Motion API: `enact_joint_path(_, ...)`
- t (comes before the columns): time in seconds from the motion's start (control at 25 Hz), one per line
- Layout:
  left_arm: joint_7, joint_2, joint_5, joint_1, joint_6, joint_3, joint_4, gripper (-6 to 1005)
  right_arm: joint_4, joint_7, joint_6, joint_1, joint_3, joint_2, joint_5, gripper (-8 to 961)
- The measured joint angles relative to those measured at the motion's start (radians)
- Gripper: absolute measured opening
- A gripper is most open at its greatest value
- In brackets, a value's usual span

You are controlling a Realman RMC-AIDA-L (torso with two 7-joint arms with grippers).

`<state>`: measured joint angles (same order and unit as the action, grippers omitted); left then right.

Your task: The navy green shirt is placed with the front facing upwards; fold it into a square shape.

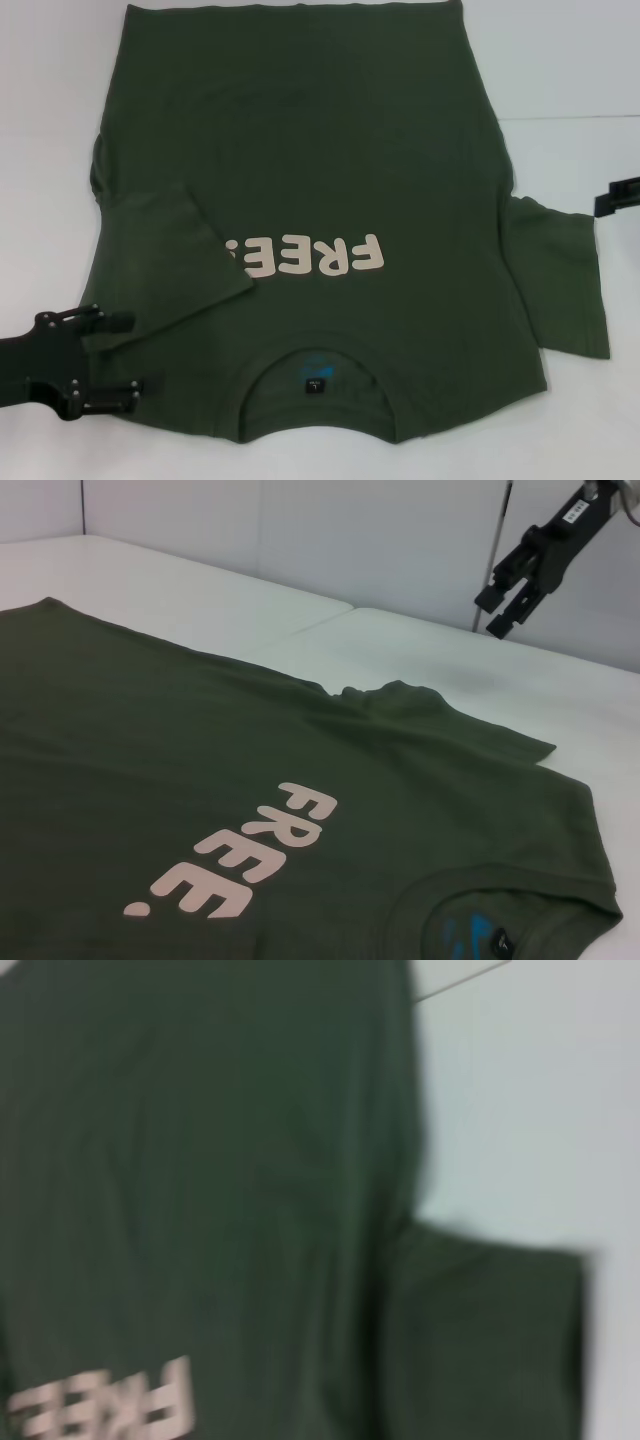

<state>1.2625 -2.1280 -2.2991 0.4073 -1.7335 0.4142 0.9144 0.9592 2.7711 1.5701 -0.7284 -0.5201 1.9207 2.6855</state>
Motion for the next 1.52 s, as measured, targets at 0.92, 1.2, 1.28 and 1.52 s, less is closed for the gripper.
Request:
enact_joint_path(0.92, -0.047, -0.020, 0.006, 0.006, 0.035, 0.000, -0.011, 890, -0.240, -0.004, -0.356, -0.032, -0.068, 0.019, 0.054, 900)
enact_joint_path(1.2, -0.047, -0.021, 0.006, 0.010, 0.040, 0.000, -0.014, 890, -0.290, -0.005, -0.417, -0.045, -0.112, 0.022, 0.051, 901)
enact_joint_path(1.28, -0.047, -0.021, 0.006, 0.011, 0.042, -0.001, -0.017, 890, -0.298, -0.005, -0.427, -0.048, -0.114, 0.024, 0.051, 901)
enact_joint_path(1.52, -0.048, -0.021, 0.006, 0.011, 0.059, 0.000, -0.023, 890, -0.302, -0.005, -0.441, -0.049, -0.117, 0.029, 0.051, 899)
